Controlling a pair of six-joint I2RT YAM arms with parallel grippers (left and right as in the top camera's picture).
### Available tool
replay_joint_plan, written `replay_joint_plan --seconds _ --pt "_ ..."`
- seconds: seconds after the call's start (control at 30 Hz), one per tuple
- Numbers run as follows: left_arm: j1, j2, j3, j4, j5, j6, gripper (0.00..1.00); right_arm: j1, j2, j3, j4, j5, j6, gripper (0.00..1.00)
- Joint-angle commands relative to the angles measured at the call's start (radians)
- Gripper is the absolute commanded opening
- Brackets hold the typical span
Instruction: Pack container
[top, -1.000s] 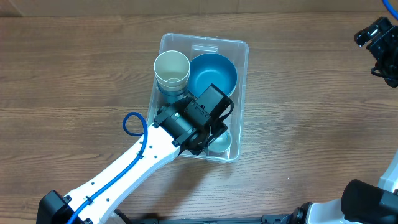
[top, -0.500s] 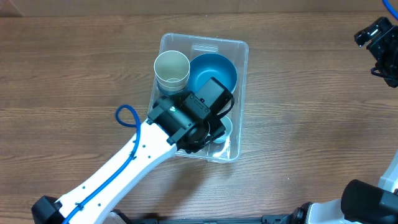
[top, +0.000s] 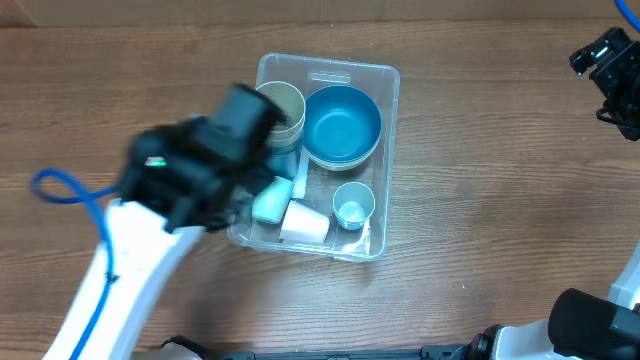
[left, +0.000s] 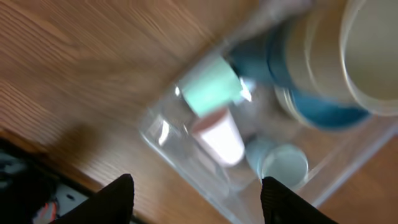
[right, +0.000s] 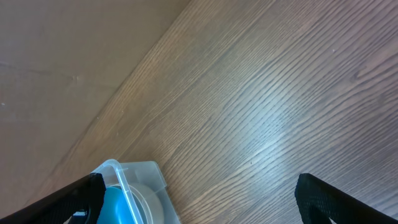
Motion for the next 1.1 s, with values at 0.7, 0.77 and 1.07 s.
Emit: replay_joint_plan --seconds 0.7,0.77,1.07 --pt "0.786 0.257 0.024 0.096 0.209 0.748 1.00 0.002 -0.006 0.006 0.005 -0.005 0.002 1.00" --pt "0.786 0.276 0.024 0.095 0.209 0.748 1.00 0.002 -0.006 0.006 0.005 -0.005 0.002 1.00" --pt "0.786 0.306 0.024 0.095 0.209 0.748 1.00 0.003 -0.007 0.006 0.067 -0.082 -0.039 1.00"
